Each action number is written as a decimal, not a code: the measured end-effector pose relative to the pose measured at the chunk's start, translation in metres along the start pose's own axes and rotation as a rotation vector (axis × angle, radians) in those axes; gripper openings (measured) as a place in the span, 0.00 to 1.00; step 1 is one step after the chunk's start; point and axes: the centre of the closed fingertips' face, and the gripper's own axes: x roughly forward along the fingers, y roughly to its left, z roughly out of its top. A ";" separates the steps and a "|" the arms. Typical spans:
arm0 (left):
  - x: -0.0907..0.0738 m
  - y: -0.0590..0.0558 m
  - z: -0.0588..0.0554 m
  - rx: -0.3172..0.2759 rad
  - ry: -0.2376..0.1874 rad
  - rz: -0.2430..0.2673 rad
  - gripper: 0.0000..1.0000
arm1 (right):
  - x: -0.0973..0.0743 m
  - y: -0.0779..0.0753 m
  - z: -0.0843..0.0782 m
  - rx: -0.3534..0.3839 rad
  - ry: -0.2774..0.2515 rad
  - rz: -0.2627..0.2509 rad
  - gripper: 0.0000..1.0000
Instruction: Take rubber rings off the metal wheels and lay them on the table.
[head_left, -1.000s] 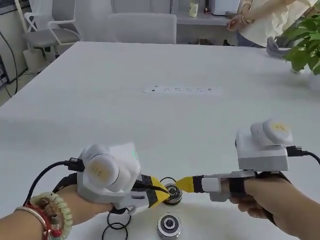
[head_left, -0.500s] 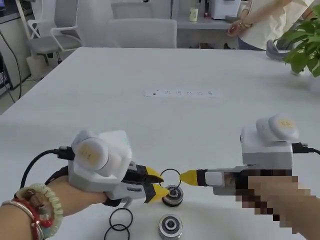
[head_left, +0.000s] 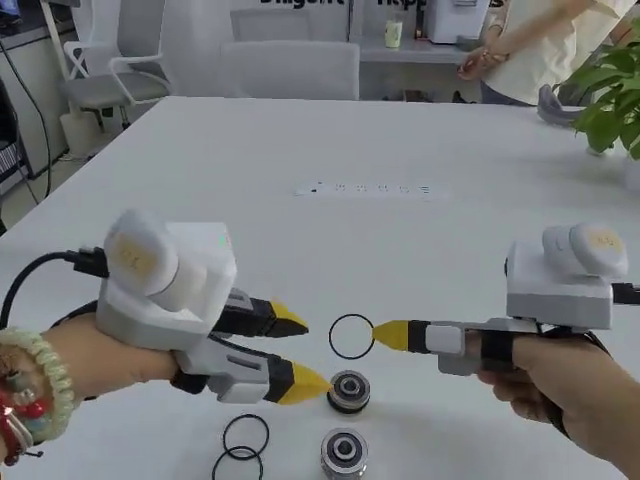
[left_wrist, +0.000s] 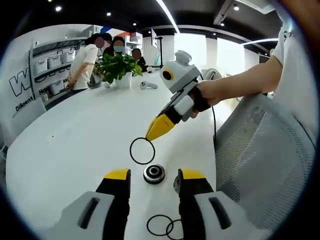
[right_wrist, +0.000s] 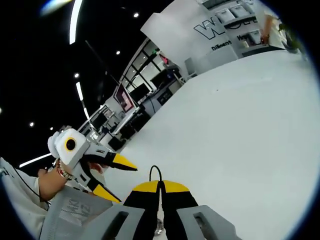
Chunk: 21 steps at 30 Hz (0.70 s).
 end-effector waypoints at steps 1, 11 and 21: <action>-0.004 0.000 0.002 0.002 -0.008 0.005 0.36 | 0.000 0.001 0.001 0.000 -0.003 0.001 0.00; -0.052 -0.006 0.003 0.021 -0.032 0.073 0.48 | -0.001 0.007 0.007 -0.007 -0.024 0.015 0.00; -0.092 0.004 -0.003 0.003 -0.058 0.191 0.62 | -0.003 0.016 0.015 -0.006 -0.053 0.042 0.00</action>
